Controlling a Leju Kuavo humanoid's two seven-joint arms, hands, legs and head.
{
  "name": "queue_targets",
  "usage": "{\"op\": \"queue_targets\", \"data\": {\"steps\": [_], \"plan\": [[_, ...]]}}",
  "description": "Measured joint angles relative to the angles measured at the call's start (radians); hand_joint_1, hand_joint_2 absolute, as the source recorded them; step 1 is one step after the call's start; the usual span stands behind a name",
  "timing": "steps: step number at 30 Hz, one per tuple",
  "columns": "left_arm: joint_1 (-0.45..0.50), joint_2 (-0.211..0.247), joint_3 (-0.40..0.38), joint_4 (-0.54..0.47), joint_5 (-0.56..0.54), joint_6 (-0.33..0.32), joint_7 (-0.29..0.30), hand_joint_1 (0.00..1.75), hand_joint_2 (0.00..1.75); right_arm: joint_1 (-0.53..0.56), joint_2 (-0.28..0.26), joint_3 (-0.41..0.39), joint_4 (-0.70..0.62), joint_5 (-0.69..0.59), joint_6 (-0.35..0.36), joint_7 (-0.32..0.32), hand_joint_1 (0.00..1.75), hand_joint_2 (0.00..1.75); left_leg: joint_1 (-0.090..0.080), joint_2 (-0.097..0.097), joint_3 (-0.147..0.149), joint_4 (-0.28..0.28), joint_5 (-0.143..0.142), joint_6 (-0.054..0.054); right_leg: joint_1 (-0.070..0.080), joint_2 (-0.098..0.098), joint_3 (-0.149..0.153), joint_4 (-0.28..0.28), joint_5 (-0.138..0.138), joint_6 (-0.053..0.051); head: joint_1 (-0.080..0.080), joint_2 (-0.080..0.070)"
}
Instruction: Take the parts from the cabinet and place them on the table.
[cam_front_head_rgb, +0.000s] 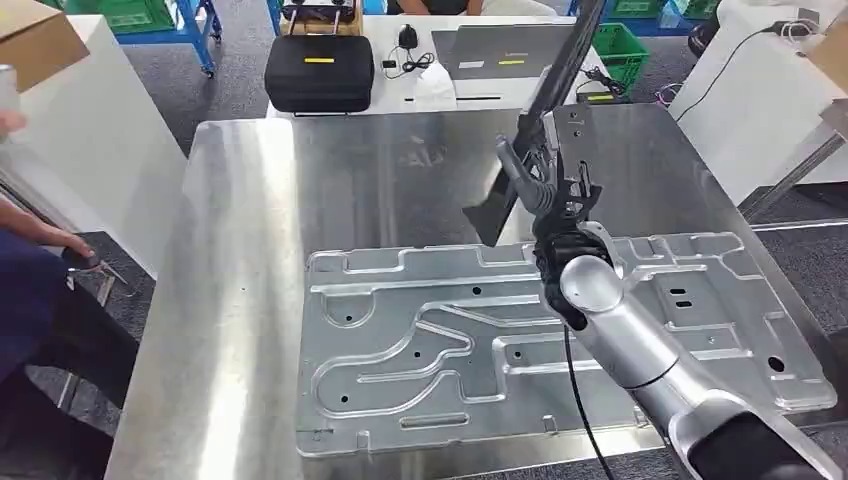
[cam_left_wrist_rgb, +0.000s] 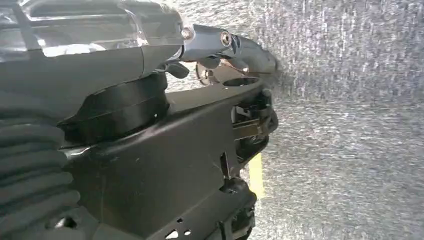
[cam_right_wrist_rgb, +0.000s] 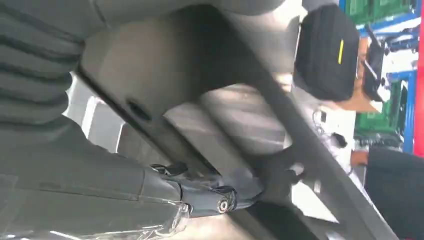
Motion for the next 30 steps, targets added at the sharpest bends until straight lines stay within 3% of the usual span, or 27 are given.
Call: {"op": "queue_targets", "data": {"steps": [10, 12, 17, 23, 28, 29, 30], "plan": [[0.0, 0.002, 0.0, 0.002, -0.024, -0.014, -0.016, 0.0, 0.0, -0.048, 0.016, 0.084, 0.032, -0.079, 0.004, -0.04, 0.0, 0.0, 0.0, 0.003, 0.003, -0.002, 0.0, 0.0, 0.0, 0.003, 0.0, 0.0, 0.0, 0.0, -0.002, 0.0], [0.001, 0.002, 0.0, 0.003, -0.022, -0.016, -0.016, 0.0, 0.0, -0.057, 0.015, 0.1, 0.038, -0.009, 0.004, -0.017, 0.0, 0.0, 0.0, 0.003, 0.003, -0.002, 0.0, 0.0, 0.0, 0.003, 0.0, 0.0, 0.0, 0.0, -0.002, 0.0], [0.007, 0.006, 0.0, 0.005, -0.018, -0.039, -0.042, 0.0, 0.0, -0.084, -0.008, 0.137, 0.025, 0.298, 0.074, 0.128, 0.0, 0.0, 0.0, 0.0, 0.003, -0.002, 0.0, 0.0, 0.0, 0.003, 0.0, 0.0, 0.0, -0.001, -0.001, 0.0], [0.005, 0.007, 0.0, 0.005, -0.006, -0.039, -0.021, 0.0, 0.0, -0.082, -0.034, 0.167, -0.002, 0.471, 0.159, 0.196, 0.0, 0.0, 0.0, -0.006, 0.003, -0.002, 0.0, 0.0, -0.001, 0.001, 0.0, 0.0, 0.0, -0.001, -0.002, 0.0], [0.003, 0.007, 0.0, 0.005, 0.001, -0.032, -0.005, 0.0, 0.0, -0.076, -0.058, 0.18, -0.03, 0.52, 0.181, 0.216, 0.0, 0.0, 0.0, -0.011, 0.003, -0.002, 0.0, 0.0, -0.001, 0.0, 0.0, 0.0, 0.0, -0.001, -0.002, 0.0], [-0.001, 0.007, 0.0, 0.005, 0.001, -0.017, 0.023, 0.0, 0.0, -0.069, -0.063, 0.179, -0.039, 0.52, 0.187, 0.216, 0.0, 0.0, -0.007, -0.014, 0.002, 0.005, -0.003, 0.003, -0.002, -0.001, 0.0, -0.009, 0.003, 0.003, -0.002, 0.0], [-0.005, 0.008, 0.0, 0.005, 0.0, -0.001, 0.053, 0.0, 0.0, -0.061, -0.069, 0.177, -0.053, 0.517, 0.189, 0.216, 0.0, 0.0, -0.007, -0.018, 0.004, 0.003, 0.001, 0.013, -0.006, -0.004, 0.006, -0.01, 0.009, 0.014, -0.004, 0.0]]}}
